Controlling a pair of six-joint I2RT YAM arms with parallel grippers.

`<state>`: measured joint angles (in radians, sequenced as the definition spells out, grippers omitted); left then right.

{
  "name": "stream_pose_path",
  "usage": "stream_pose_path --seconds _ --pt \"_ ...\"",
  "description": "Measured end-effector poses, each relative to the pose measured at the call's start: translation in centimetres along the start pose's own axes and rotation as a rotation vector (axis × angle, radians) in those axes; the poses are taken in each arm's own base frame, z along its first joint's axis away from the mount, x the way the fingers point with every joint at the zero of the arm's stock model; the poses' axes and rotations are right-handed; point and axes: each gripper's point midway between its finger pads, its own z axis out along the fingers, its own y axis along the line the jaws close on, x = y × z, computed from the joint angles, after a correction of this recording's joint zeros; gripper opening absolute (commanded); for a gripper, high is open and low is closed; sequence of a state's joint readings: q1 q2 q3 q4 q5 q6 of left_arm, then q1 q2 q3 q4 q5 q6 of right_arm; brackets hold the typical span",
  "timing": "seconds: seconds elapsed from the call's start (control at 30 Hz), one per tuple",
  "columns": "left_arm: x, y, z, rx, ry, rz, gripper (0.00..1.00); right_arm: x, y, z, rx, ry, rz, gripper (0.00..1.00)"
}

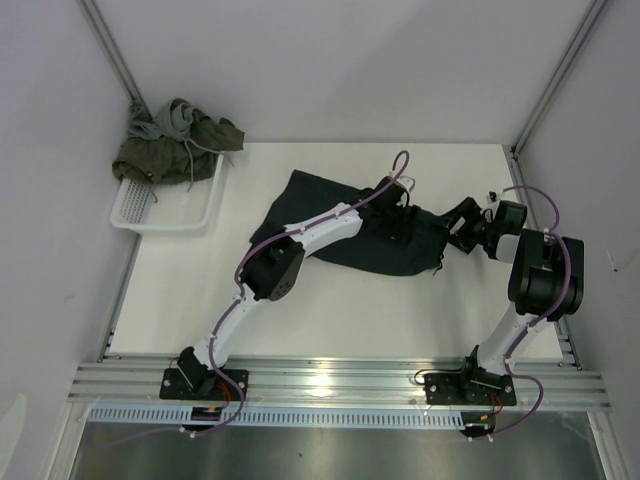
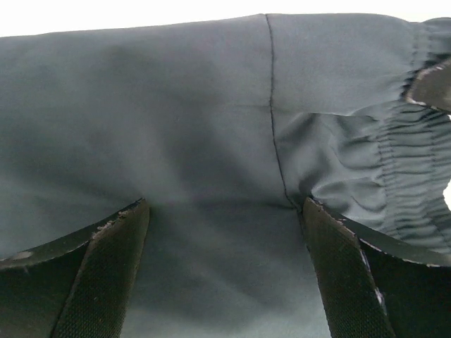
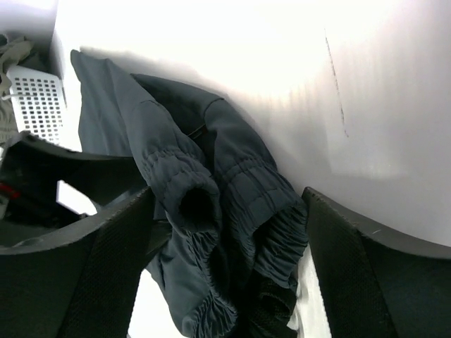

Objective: Fold and stack the shorts
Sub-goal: Fold the shorts

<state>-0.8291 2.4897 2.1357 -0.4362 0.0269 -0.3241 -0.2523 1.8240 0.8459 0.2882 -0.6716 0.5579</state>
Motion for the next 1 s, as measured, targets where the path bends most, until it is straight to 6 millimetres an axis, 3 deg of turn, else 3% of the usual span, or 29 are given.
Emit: stream_pose_path --seconds 0.17,0.27,0.37,0.4,0.5,0.6,0.77,1.0 --pt "0.4 -0.1 0.4 0.003 0.008 -0.016 0.91 0.8 0.3 0.1 -0.014 0.025 0.005 0.82" --pt "0.4 -0.2 0.4 0.004 0.006 -0.015 0.9 1.7 0.4 -0.1 -0.01 0.037 0.002 0.7" --pt "0.5 -0.3 0.4 0.005 0.008 -0.012 0.9 2.7 0.1 -0.2 0.007 0.059 0.012 0.52" --pt "0.5 -0.4 0.4 0.005 0.008 -0.012 0.9 2.9 0.0 -0.2 0.017 0.066 0.014 0.42" --pt "0.6 -0.4 0.5 0.003 0.008 -0.009 0.9 3.6 -0.2 0.0 0.041 0.082 0.015 0.28" --pt "0.7 -0.3 0.6 0.0 0.003 -0.001 0.9 3.8 -0.4 0.1 0.068 0.09 0.02 0.22" --pt "0.7 -0.3 0.7 -0.003 -0.008 0.011 0.9 3.2 0.5 -0.4 0.158 0.081 -0.029 0.17" --pt "0.7 -0.4 0.8 -0.004 -0.022 0.022 0.9 1.2 5.9 -1.0 0.295 0.056 -0.245 0.24"
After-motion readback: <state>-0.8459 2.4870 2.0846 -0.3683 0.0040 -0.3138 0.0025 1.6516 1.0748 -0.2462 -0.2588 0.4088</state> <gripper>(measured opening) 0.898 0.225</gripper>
